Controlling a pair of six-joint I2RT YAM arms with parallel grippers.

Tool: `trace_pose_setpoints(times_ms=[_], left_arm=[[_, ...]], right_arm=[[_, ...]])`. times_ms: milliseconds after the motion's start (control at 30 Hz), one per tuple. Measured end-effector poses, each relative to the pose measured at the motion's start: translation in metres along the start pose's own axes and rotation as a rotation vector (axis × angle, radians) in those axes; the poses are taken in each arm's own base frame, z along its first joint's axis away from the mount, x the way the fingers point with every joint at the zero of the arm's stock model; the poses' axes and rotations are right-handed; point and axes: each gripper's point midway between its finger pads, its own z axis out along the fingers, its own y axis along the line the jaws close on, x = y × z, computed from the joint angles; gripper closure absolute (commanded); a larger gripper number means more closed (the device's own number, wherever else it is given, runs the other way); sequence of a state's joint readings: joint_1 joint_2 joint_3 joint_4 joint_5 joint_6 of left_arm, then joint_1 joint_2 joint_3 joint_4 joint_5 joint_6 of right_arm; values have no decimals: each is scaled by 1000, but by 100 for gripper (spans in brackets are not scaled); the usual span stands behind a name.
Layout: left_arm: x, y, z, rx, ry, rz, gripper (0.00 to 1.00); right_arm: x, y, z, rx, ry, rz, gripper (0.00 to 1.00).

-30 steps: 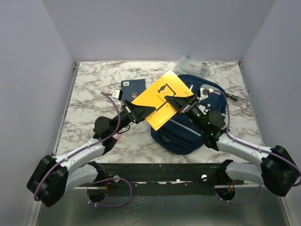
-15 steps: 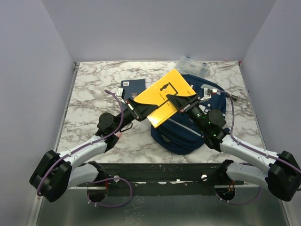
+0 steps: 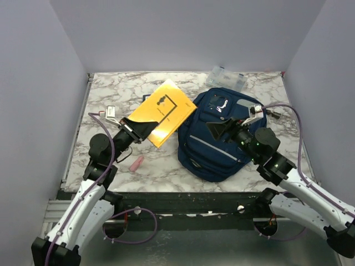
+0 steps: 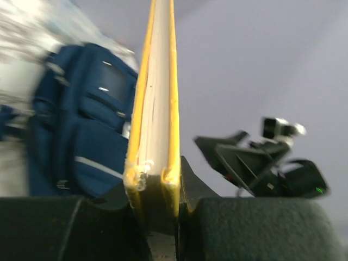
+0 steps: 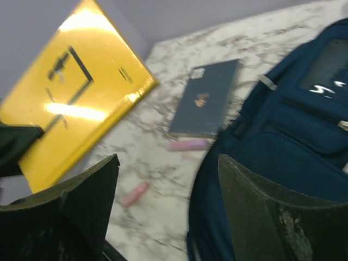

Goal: Pack the student bag
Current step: Pick up the book from the center of the board, then place the book in the student bag.

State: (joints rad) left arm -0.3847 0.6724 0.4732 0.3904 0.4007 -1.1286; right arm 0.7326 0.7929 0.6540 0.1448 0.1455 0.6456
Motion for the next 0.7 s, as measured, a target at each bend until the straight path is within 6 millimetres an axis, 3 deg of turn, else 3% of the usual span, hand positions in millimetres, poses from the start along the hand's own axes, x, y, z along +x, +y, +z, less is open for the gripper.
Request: trace_pose_setpoints(times_ms=[67, 167, 333, 467, 700], left_arm=[[-21, 20, -11, -132, -67, 65, 100], [-33, 35, -28, -277, -89, 145, 100], [-26, 47, -56, -400, -49, 233, 100], [-15, 55, -69, -444, -10, 239, 100], [3, 68, -78, -464, 41, 203, 100]], right_arm=[[8, -19, -7, 68, 54, -118, 18], [25, -34, -13, 120, 184, -250, 19], [77, -48, -15, 113, 500, -368, 24], [123, -54, -30, 82, 730, -369, 30], [158, -57, -31, 108, 934, -403, 33]])
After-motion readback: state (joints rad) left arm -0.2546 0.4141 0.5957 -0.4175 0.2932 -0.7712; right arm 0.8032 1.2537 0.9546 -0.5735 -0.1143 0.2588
